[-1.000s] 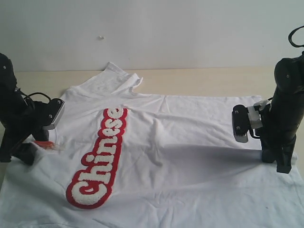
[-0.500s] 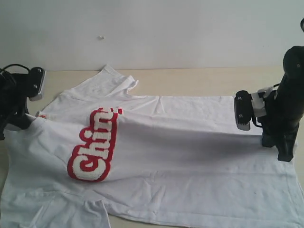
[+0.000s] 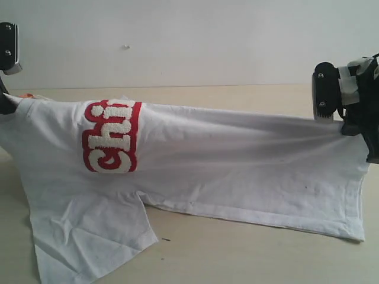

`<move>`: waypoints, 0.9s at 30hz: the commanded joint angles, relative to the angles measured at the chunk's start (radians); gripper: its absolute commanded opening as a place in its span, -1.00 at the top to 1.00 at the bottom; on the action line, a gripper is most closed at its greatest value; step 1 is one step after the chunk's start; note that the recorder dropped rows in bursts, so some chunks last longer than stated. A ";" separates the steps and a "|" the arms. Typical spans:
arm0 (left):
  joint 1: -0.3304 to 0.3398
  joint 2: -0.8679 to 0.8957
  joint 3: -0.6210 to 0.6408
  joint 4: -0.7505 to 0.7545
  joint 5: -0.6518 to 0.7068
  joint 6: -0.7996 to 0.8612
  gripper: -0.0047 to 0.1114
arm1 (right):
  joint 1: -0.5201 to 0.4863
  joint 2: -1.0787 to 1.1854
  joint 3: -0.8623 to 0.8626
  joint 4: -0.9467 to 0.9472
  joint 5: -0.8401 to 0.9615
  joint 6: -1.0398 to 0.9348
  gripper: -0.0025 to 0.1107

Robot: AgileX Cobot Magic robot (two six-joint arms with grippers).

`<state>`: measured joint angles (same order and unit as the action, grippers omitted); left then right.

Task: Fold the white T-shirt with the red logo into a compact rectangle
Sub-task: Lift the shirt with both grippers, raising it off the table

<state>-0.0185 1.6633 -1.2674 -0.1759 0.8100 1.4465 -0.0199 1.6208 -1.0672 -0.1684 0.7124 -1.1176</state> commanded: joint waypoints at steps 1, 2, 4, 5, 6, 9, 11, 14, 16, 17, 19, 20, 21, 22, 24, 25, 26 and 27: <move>0.007 -0.057 0.000 0.040 -0.022 -0.054 0.92 | -0.003 -0.051 0.001 -0.022 -0.012 -0.006 0.96; 0.007 -0.066 0.000 0.042 -0.031 -0.078 0.92 | -0.003 -0.063 0.001 -0.022 -0.014 -0.006 0.96; 0.007 -0.081 0.000 0.044 -0.033 -0.097 0.92 | -0.003 -0.088 0.001 -0.022 -0.019 -0.006 0.96; 0.007 -0.087 0.000 0.044 -0.033 -0.097 0.92 | -0.003 -0.099 0.001 -0.022 -0.024 -0.006 0.96; 0.007 -0.095 0.000 0.044 -0.033 -0.097 0.92 | -0.003 -0.114 0.001 -0.022 -0.029 -0.006 0.96; 0.007 -0.123 0.000 0.044 -0.031 -0.102 0.92 | -0.003 -0.152 -0.034 -0.012 -0.013 -0.006 0.96; 0.007 -0.145 0.000 0.044 -0.029 -0.108 0.92 | -0.003 -0.174 -0.068 0.015 0.007 -0.008 0.96; 0.007 -0.171 -0.013 0.044 -0.005 -0.121 0.92 | -0.003 -0.189 -0.124 0.087 0.080 -0.089 0.96; 0.007 -0.186 -0.030 0.044 0.020 -0.121 0.92 | -0.003 -0.191 -0.156 0.122 0.129 -0.112 0.96; 0.007 -0.192 -0.038 0.044 0.028 -0.121 0.92 | -0.003 -0.191 -0.168 0.124 0.141 -0.112 0.96; 0.007 -0.209 -0.052 0.040 0.033 -0.121 0.92 | -0.003 -0.191 -0.177 0.127 0.162 -0.112 0.96; 0.007 -0.215 -0.060 0.038 0.038 -0.121 0.92 | -0.003 -0.191 -0.179 0.127 0.167 -0.112 0.96; 0.007 -0.220 -0.068 0.029 0.046 -0.123 0.92 | -0.003 -0.191 -0.179 0.124 0.173 -0.112 0.96; 0.007 -0.222 -0.074 0.027 0.051 -0.123 0.92 | -0.003 -0.191 -0.179 0.122 0.178 -0.112 0.96; 0.007 -0.224 -0.083 0.008 0.051 -0.123 0.92 | -0.003 -0.191 -0.179 0.122 0.177 -0.110 0.96; 0.007 -0.224 -0.085 0.007 0.051 -0.123 0.92 | -0.003 -0.193 -0.179 0.122 0.177 -0.110 0.96; 0.007 -0.224 -0.089 0.005 0.051 -0.124 0.92 | -0.003 -0.195 -0.179 0.122 0.176 -0.110 0.96; 0.007 -0.224 -0.091 0.002 0.051 -0.124 0.92 | -0.003 -0.200 -0.179 0.115 0.171 -0.110 0.96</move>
<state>-0.0164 1.4482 -1.3424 -0.1591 0.8643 1.3348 -0.0181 1.4344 -1.2360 -0.0469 0.8892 -1.2228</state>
